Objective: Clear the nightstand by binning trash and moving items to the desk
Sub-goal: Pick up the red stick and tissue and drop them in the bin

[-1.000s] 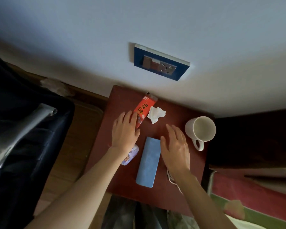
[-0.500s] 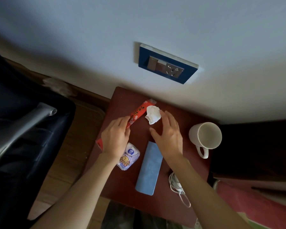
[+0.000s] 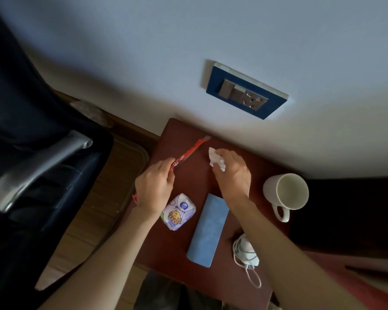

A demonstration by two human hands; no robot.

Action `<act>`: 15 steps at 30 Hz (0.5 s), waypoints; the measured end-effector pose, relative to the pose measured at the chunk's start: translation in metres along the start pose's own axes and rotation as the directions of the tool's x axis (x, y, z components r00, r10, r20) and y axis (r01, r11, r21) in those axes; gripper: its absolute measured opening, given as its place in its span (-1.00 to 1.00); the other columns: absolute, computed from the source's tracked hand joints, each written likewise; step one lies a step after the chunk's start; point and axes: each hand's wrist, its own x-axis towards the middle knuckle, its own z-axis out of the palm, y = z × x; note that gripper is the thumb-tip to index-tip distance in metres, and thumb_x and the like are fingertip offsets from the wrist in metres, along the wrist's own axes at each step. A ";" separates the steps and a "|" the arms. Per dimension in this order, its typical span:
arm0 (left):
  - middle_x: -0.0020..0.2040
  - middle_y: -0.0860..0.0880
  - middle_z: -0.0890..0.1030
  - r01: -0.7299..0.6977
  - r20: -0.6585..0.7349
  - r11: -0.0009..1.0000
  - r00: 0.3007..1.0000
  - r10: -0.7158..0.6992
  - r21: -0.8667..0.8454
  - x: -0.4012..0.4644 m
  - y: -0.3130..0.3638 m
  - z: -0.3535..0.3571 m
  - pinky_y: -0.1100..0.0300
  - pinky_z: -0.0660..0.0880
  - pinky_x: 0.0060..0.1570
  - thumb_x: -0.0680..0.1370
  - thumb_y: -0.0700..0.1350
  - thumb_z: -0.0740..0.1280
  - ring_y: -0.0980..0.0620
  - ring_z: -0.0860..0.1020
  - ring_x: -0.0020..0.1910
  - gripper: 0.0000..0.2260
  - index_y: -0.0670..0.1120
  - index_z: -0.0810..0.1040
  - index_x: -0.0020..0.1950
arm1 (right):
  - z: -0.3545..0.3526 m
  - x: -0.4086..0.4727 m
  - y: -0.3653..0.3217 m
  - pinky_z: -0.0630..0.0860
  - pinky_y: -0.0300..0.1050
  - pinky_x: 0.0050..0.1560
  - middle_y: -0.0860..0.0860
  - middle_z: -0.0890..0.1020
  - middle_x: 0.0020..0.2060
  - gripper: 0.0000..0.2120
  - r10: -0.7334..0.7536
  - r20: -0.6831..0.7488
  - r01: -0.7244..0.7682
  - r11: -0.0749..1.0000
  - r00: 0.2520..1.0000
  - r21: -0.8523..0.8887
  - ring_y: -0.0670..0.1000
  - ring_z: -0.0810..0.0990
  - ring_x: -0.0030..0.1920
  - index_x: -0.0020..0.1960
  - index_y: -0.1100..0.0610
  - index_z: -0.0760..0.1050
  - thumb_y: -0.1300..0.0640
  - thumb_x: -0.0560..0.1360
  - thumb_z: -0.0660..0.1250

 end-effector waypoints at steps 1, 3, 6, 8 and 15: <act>-0.23 -0.02 0.67 0.016 -0.006 1.000 1.000 -0.016 -0.012 -0.001 0.000 -0.004 0.18 0.48 -0.49 0.35 -0.26 0.48 -0.03 0.63 -0.34 -0.71 -0.11 0.62 0.05 | -0.006 -0.002 -0.001 0.49 -0.04 -0.16 0.03 0.63 -0.09 -0.71 0.005 -0.016 -0.004 1.000 1.000 0.031 0.14 0.58 -0.06 0.09 0.08 0.58 0.19 0.36 0.38; -0.22 -0.03 0.68 0.055 -0.016 0.997 0.998 -0.055 -0.047 -0.004 0.001 -0.015 0.17 0.51 -0.48 0.38 -0.25 0.46 -0.04 0.64 -0.33 -0.74 -0.11 0.62 0.05 | -0.022 -0.009 -0.005 0.50 -0.04 -0.15 0.01 0.64 -0.10 -0.72 0.015 -0.066 -0.007 0.994 0.998 0.110 0.12 0.60 -0.08 0.08 0.09 0.58 0.16 0.36 0.35; -0.19 -0.05 0.69 0.095 -0.039 0.990 0.994 -0.100 -0.106 -0.011 0.009 -0.043 0.19 0.53 -0.41 0.39 -0.26 0.45 -0.04 0.65 -0.30 -0.76 -0.13 0.63 0.05 | -0.052 -0.027 -0.016 0.57 0.06 -0.14 -0.01 0.65 -0.08 -0.71 0.053 -0.099 -0.031 0.976 0.994 0.215 0.09 0.61 -0.10 0.10 0.07 0.58 0.18 0.38 0.38; -0.19 -0.03 0.69 0.130 -0.045 0.981 0.989 -0.138 -0.140 -0.018 0.019 -0.070 0.22 0.47 -0.37 0.38 -0.26 0.46 -0.04 0.65 -0.29 -0.76 -0.11 0.64 0.03 | -0.076 -0.044 -0.026 0.58 0.10 -0.12 -0.04 0.65 -0.06 -0.71 0.047 -0.107 -0.019 0.968 0.993 0.251 0.06 0.62 -0.09 0.11 0.06 0.57 0.19 0.39 0.40; -0.15 -0.04 0.71 0.211 -0.084 0.961 0.970 -0.229 -0.180 -0.067 0.057 -0.173 0.28 0.41 -0.31 0.41 -0.21 0.45 -0.02 0.66 -0.24 -0.80 -0.10 0.65 0.03 | -0.152 -0.111 -0.074 0.59 0.05 -0.12 -0.07 0.65 -0.07 -0.71 0.025 -0.010 -0.021 0.960 1.000 0.281 -0.02 0.61 -0.13 0.10 0.06 0.57 0.20 0.39 0.44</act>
